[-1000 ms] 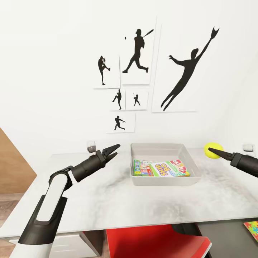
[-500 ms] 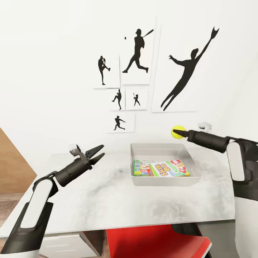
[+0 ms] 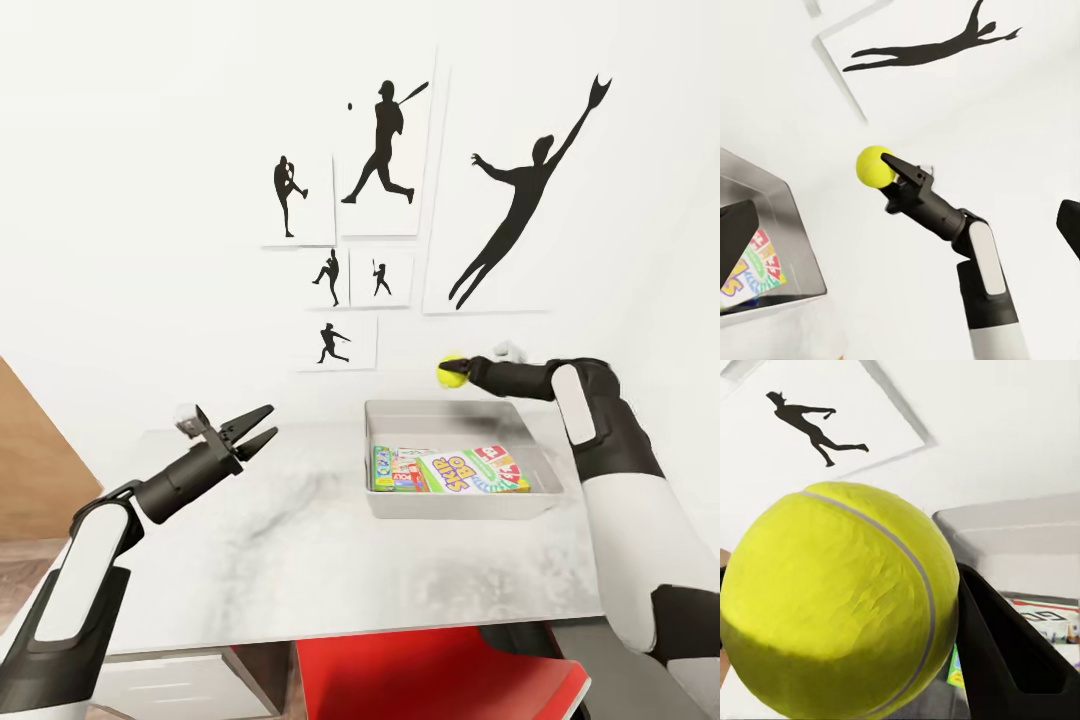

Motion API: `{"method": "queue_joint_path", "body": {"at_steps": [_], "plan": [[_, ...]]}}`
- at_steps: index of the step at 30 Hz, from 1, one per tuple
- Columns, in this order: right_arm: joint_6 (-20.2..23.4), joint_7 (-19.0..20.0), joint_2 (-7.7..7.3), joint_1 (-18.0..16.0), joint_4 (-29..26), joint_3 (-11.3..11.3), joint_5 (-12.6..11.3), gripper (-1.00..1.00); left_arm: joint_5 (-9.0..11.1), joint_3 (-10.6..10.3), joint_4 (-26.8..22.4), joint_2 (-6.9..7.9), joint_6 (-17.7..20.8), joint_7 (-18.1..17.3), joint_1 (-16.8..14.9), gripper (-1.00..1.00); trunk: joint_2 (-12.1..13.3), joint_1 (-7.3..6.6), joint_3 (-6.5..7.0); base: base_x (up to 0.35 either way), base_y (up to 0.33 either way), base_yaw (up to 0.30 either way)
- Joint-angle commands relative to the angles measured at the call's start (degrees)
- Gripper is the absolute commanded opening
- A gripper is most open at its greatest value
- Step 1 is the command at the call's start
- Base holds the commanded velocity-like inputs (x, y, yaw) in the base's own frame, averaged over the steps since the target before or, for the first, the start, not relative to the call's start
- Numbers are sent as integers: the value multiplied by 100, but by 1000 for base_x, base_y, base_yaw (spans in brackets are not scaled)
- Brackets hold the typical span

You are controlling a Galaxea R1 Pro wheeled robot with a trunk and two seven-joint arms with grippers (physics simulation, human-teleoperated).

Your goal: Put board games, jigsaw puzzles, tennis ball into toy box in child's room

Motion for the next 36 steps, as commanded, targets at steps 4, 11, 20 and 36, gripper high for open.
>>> {"method": "queue_joint_path", "body": {"at_steps": [4, 11, 20, 36], "plan": [[26, -121, 38, -74, 468, -2, 43, -100, 12, 29, 1, 13, 41, -16, 17, 100, -12, 3, -12, 0, 0, 0], [26, -465, 45, -76, 641, 13, 36, -100, 20, 53, 3, 25, 52, -12, 26, 100, -12, 3, -12, 0, 0, 0], [26, -591, 23, -13, 669, 35, 33, -100, 22, 57, 4, 28, 62, -5, 28, 100, -12, 3, -12, 0, 0, 0], [26, -626, 52, -3, 744, 35, 39, -100, 24, 63, 4, 28, 64, -6, 28, 100, -12, 3, -92, 0, 0, 0]]}}
